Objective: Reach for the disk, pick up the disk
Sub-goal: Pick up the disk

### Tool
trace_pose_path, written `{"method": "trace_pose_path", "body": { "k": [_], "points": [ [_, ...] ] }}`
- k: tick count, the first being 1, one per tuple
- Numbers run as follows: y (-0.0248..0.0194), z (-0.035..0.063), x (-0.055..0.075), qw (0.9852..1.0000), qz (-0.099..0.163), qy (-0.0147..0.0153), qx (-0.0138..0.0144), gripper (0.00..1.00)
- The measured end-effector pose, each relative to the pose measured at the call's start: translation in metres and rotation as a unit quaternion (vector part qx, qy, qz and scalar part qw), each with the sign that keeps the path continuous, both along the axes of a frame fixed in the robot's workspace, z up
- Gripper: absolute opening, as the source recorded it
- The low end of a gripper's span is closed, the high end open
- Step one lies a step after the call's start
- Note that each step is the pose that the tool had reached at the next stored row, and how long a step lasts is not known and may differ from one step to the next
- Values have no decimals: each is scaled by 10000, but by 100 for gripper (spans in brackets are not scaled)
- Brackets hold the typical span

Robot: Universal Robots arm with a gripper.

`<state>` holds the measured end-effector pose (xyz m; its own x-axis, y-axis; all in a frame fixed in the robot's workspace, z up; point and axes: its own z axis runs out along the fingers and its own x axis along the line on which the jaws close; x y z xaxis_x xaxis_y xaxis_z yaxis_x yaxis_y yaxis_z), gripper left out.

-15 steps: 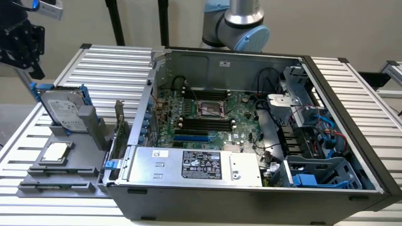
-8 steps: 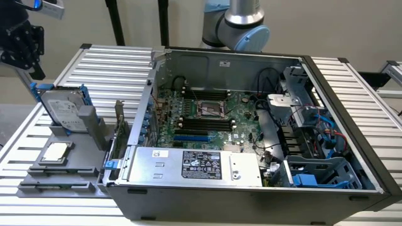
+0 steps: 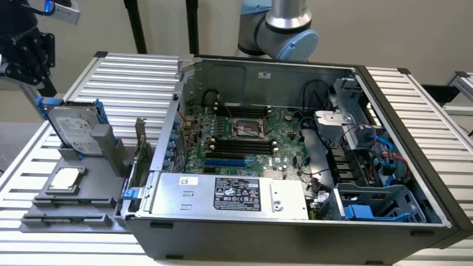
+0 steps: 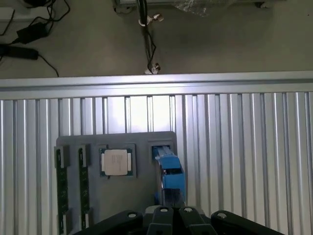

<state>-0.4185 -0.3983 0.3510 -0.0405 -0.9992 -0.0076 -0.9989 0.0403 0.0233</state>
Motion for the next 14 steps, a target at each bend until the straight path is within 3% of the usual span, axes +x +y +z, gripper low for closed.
{"method": "trace_pose_path", "body": {
  "k": [4,8,12,14],
  "points": [
    [-2,0,7,10000,0,6,5,12],
    [-2,-2,1,10000,6,3,4,24],
    [-2,-21,-16,10000,31,-15,4,48],
    [-2,-34,-16,10000,35,-19,4,48]
  ]
}}
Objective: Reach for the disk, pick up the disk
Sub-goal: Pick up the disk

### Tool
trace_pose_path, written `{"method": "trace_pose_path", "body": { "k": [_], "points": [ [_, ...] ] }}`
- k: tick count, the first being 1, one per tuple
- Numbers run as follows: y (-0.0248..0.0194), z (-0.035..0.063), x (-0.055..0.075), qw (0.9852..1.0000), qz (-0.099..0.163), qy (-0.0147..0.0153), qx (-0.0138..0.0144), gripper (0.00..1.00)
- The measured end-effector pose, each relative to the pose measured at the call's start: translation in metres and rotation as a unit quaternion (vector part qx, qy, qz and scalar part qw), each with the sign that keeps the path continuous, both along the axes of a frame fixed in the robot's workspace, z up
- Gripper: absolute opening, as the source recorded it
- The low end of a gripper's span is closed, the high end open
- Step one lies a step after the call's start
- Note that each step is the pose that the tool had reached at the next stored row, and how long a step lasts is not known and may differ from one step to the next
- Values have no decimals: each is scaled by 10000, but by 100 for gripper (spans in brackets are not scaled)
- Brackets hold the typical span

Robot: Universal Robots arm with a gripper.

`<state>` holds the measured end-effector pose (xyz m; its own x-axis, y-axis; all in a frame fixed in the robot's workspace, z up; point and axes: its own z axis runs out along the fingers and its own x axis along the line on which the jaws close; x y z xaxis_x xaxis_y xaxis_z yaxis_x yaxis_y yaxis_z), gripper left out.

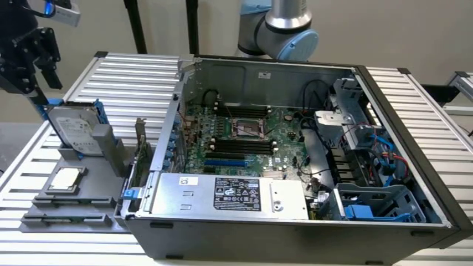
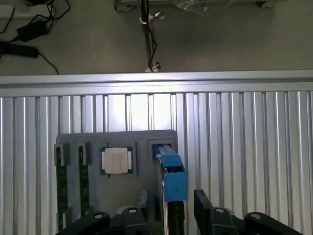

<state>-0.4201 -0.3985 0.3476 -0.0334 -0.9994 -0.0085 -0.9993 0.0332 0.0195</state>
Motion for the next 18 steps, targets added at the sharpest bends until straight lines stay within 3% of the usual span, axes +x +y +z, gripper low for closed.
{"method": "trace_pose_path", "body": {
  "k": [1,7,13,18],
  "points": [
    [0,-10,0,10000,0,-1,0,54],
    [1,-115,-1,10000,6,-9,-1,54],
    [22,-221,-11,10000,11,-67,0,54],
    [22,-296,-30,10000,20,-68,-1,54]
  ]
}}
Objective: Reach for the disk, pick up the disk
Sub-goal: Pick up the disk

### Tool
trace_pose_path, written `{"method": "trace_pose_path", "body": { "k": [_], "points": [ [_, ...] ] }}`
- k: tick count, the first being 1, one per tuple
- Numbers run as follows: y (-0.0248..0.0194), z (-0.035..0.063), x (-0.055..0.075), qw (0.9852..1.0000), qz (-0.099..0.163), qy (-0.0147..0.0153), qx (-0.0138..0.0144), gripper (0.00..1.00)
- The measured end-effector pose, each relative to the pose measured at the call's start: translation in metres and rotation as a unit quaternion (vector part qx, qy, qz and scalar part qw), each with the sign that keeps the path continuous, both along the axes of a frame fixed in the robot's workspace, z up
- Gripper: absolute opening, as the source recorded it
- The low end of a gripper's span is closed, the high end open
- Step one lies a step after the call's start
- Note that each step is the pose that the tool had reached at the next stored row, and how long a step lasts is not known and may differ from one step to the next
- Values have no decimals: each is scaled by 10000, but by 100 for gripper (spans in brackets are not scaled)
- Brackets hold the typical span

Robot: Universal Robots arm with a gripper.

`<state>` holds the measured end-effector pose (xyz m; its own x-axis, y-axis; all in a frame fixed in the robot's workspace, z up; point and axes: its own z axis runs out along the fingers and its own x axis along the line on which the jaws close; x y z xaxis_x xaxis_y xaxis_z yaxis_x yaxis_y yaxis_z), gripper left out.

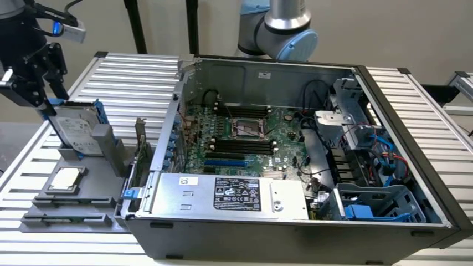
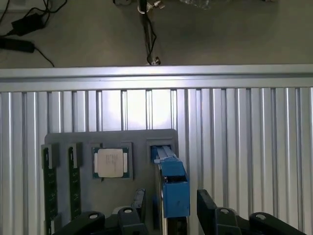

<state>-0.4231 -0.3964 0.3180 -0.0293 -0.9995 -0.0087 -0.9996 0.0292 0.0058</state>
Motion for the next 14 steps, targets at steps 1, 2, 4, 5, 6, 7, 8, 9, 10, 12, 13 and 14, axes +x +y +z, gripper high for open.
{"method": "trace_pose_path", "body": {
  "k": [1,2,4,5,6,7,8,9,10,12,13,14],
  "points": [
    [0,-15,-1,10000,2,0,0,54],
    [0,-31,-3,10000,7,-1,0,54],
    [0,-62,-6,10000,29,-1,1,54],
    [0,-76,-8,10000,49,-1,1,54],
    [0,-88,-9,10000,73,0,0,54],
    [0,-99,-9,10000,98,-1,1,54],
    [0,-107,-10,9999,122,0,0,54],
    [0,-115,-10,9999,147,-1,1,54],
    [0,-120,-10,9999,171,0,0,54],
    [0,-128,-11,9998,211,0,0,54],
    [0,-130,-13,9997,224,1,0,54],
    [0,-134,-16,9997,235,-1,1,54]
  ]
}}
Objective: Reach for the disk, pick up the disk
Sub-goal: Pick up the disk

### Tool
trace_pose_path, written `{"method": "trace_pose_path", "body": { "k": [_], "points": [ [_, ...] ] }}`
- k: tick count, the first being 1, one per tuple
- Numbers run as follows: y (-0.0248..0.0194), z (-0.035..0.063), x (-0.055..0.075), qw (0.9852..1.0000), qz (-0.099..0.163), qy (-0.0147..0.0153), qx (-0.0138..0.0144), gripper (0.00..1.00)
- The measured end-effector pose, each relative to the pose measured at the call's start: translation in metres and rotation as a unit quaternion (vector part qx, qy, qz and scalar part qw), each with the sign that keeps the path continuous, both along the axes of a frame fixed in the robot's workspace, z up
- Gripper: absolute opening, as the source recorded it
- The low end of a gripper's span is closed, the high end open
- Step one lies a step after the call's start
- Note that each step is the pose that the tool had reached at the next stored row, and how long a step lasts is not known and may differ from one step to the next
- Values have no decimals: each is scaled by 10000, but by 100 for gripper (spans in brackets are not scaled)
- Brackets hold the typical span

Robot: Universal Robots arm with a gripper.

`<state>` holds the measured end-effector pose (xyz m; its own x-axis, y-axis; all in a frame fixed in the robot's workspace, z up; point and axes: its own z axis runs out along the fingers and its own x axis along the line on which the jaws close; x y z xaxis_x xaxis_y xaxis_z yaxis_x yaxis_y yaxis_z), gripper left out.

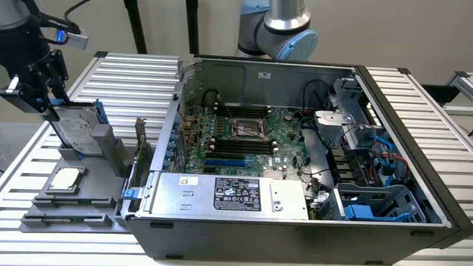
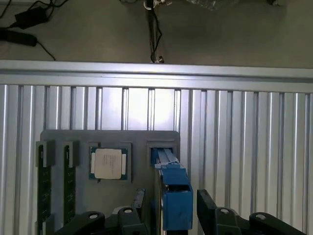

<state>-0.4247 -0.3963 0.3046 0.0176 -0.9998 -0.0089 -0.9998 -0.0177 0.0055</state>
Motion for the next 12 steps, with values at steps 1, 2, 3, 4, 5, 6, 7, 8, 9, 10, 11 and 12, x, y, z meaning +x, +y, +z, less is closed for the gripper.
{"method": "trace_pose_path", "body": {
  "k": [1,2,3,4,5,6,7,8,9,10,11,12],
  "points": [
    [0,-2,-4,10000,4,1,0,54],
    [0,-4,-6,10000,5,0,0,54],
    [0,-6,-8,10000,6,1,0,54],
    [0,-8,-9,10000,6,1,-1,54],
    [0,-11,-11,10000,6,1,0,54],
    [0,-14,-13,10000,6,1,0,54],
    [0,-17,-16,10000,5,1,-1,54],
    [0,-23,-17,10000,6,0,0,54],
    [0,-28,-18,10000,6,1,-1,54],
    [0,-34,-18,10000,6,1,0,54],
    [0,-38,-18,10000,6,1,-1,54],
    [0,-41,-18,10000,5,1,-1,54]
  ]
}}
